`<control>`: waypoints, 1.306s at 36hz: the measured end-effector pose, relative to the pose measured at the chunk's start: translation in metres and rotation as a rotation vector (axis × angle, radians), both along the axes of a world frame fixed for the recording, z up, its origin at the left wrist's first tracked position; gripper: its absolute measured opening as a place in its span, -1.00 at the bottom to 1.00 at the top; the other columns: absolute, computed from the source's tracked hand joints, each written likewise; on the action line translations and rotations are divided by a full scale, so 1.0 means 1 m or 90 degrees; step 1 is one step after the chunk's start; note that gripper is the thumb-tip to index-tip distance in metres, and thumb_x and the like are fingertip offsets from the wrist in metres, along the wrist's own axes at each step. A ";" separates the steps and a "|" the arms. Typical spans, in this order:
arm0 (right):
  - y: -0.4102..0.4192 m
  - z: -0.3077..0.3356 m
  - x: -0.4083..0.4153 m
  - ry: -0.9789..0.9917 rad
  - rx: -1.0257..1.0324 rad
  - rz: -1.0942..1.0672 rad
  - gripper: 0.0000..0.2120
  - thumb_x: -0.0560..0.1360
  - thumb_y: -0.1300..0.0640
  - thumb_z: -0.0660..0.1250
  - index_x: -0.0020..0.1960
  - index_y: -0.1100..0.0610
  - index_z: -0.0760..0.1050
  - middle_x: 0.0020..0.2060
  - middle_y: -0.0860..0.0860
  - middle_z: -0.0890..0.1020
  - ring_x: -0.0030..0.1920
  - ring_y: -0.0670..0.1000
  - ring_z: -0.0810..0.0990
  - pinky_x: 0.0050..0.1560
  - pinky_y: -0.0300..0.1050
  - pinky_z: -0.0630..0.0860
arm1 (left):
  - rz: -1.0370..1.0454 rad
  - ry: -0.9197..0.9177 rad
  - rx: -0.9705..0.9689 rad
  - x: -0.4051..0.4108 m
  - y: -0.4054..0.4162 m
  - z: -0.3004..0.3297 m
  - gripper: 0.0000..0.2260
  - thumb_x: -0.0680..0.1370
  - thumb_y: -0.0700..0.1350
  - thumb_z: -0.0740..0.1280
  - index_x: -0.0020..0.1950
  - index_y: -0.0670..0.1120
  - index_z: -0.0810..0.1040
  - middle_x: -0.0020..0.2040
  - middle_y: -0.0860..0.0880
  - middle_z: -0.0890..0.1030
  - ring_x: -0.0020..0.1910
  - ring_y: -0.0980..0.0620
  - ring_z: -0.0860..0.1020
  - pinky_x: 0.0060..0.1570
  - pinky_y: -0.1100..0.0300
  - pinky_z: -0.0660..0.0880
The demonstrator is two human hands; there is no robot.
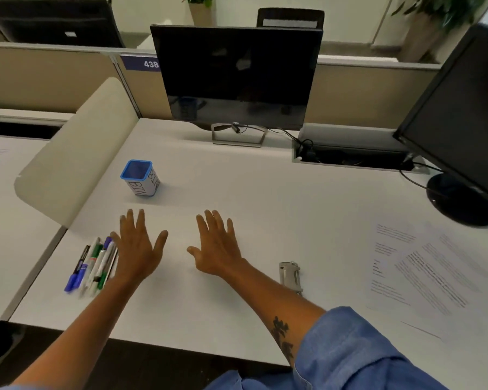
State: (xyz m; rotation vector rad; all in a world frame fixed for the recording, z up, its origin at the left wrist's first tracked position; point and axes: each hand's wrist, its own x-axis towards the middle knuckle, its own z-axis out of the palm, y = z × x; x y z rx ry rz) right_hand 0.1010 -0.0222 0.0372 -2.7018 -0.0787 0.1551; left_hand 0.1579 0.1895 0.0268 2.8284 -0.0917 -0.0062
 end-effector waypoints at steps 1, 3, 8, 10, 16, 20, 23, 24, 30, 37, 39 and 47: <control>-0.011 0.002 -0.003 -0.007 -0.002 -0.007 -0.16 0.64 -0.20 0.27 0.71 0.13 -0.04 0.72 0.15 -0.03 0.72 0.17 -0.17 0.66 0.35 -0.12 | -0.013 0.001 -0.002 -0.002 -0.012 0.001 -0.26 0.65 0.22 0.21 0.69 -0.15 0.05 0.70 -0.22 0.01 0.69 -0.27 -0.06 0.56 -0.38 -0.08; -0.034 0.007 -0.009 -0.021 -0.001 -0.024 -0.17 0.65 -0.20 0.26 0.71 0.12 -0.04 0.72 0.15 -0.04 0.72 0.17 -0.17 0.66 0.35 -0.13 | -0.038 0.005 -0.006 -0.006 -0.039 0.004 -0.26 0.65 0.24 0.19 0.69 -0.14 0.05 0.70 -0.21 0.00 0.69 -0.26 -0.08 0.56 -0.37 -0.10; -0.094 0.021 -0.024 -0.073 0.002 -0.079 -0.20 0.65 -0.19 0.28 0.71 0.11 0.02 0.72 0.14 0.00 0.72 0.17 -0.12 0.67 0.33 -0.10 | -0.117 -0.014 -0.056 -0.020 -0.110 0.019 -0.27 0.66 0.22 0.20 0.70 -0.10 0.04 0.71 -0.18 -0.02 0.70 -0.21 -0.10 0.57 -0.36 -0.10; -0.119 0.027 -0.032 -0.093 0.003 -0.104 -0.22 0.65 -0.17 0.28 0.70 0.12 0.05 0.72 0.14 0.02 0.72 0.17 -0.10 0.67 0.32 -0.09 | -0.158 -0.030 -0.077 -0.027 -0.139 0.025 -0.28 0.66 0.20 0.22 0.70 -0.10 0.05 0.71 -0.17 -0.02 0.70 -0.19 -0.10 0.57 -0.34 -0.10; -0.195 0.034 -0.066 -0.119 -0.039 -0.157 -0.24 0.65 -0.20 0.26 0.70 0.10 0.09 0.72 0.12 0.04 0.72 0.18 -0.06 0.67 0.32 -0.07 | -0.243 -0.038 -0.083 -0.046 -0.226 0.038 -0.29 0.66 0.21 0.22 0.69 -0.12 0.11 0.71 -0.16 0.03 0.70 -0.19 -0.07 0.60 -0.29 -0.08; -0.243 0.034 -0.091 -0.129 -0.066 -0.209 -0.26 0.66 -0.22 0.23 0.70 0.08 0.10 0.72 0.10 0.06 0.72 0.18 -0.03 0.67 0.28 -0.10 | -0.297 -0.029 -0.104 -0.066 -0.279 0.041 -0.28 0.65 0.22 0.21 0.69 -0.13 0.12 0.71 -0.17 0.04 0.70 -0.17 -0.07 0.63 -0.27 -0.07; -0.277 0.033 -0.109 -0.121 -0.071 -0.255 -0.27 0.66 -0.23 0.22 0.70 0.05 0.11 0.72 0.08 0.05 0.72 0.16 -0.03 0.68 0.26 -0.12 | -0.326 -0.010 -0.108 -0.084 -0.318 0.042 -0.29 0.66 0.20 0.22 0.69 -0.12 0.10 0.71 -0.15 0.03 0.71 -0.16 -0.08 0.65 -0.25 -0.06; -0.287 0.032 -0.116 -0.113 -0.069 -0.272 -0.28 0.66 -0.23 0.21 0.70 0.05 0.10 0.72 0.07 0.04 0.72 0.16 -0.04 0.69 0.26 -0.12 | -0.334 0.000 -0.108 -0.091 -0.330 0.041 -0.29 0.66 0.20 0.23 0.70 -0.11 0.10 0.71 -0.14 0.03 0.71 -0.15 -0.08 0.65 -0.24 -0.07; -0.349 0.021 -0.160 -0.037 -0.064 -0.352 -0.26 0.68 -0.23 0.17 0.72 0.06 0.01 0.73 0.07 -0.04 0.72 0.14 -0.12 0.68 0.27 -0.11 | -0.400 0.069 -0.100 -0.128 -0.387 0.022 -0.29 0.68 0.18 0.23 0.70 -0.12 0.05 0.72 -0.13 -0.03 0.71 -0.13 -0.14 0.66 -0.20 -0.11; -0.418 0.007 -0.213 0.039 -0.066 -0.456 -0.23 0.67 -0.25 0.18 0.71 0.10 0.01 0.72 0.09 -0.01 0.72 0.15 -0.09 0.69 0.27 -0.07 | -0.433 0.157 -0.053 -0.163 -0.436 -0.003 -0.26 0.67 0.20 0.22 0.71 -0.12 -0.01 0.72 -0.11 -0.07 0.70 -0.13 -0.17 0.66 -0.18 -0.09; -0.437 0.005 -0.227 0.060 -0.048 -0.500 -0.21 0.66 -0.26 0.19 0.71 0.11 0.00 0.72 0.10 -0.01 0.72 0.15 -0.10 0.68 0.27 -0.05 | -0.435 0.183 -0.042 -0.171 -0.447 -0.009 -0.24 0.67 0.22 0.21 0.71 -0.13 -0.02 0.72 -0.11 -0.09 0.70 -0.13 -0.19 0.66 -0.18 -0.09; -0.496 -0.003 -0.279 0.139 -0.027 -0.693 -0.06 0.61 -0.37 0.22 0.72 0.16 -0.06 0.72 0.16 -0.05 0.71 0.21 -0.09 0.67 0.32 -0.01 | -0.435 0.233 0.017 -0.190 -0.476 -0.027 -0.21 0.67 0.29 0.11 0.71 -0.14 -0.08 0.71 -0.14 -0.17 0.69 -0.18 -0.23 0.63 -0.23 -0.12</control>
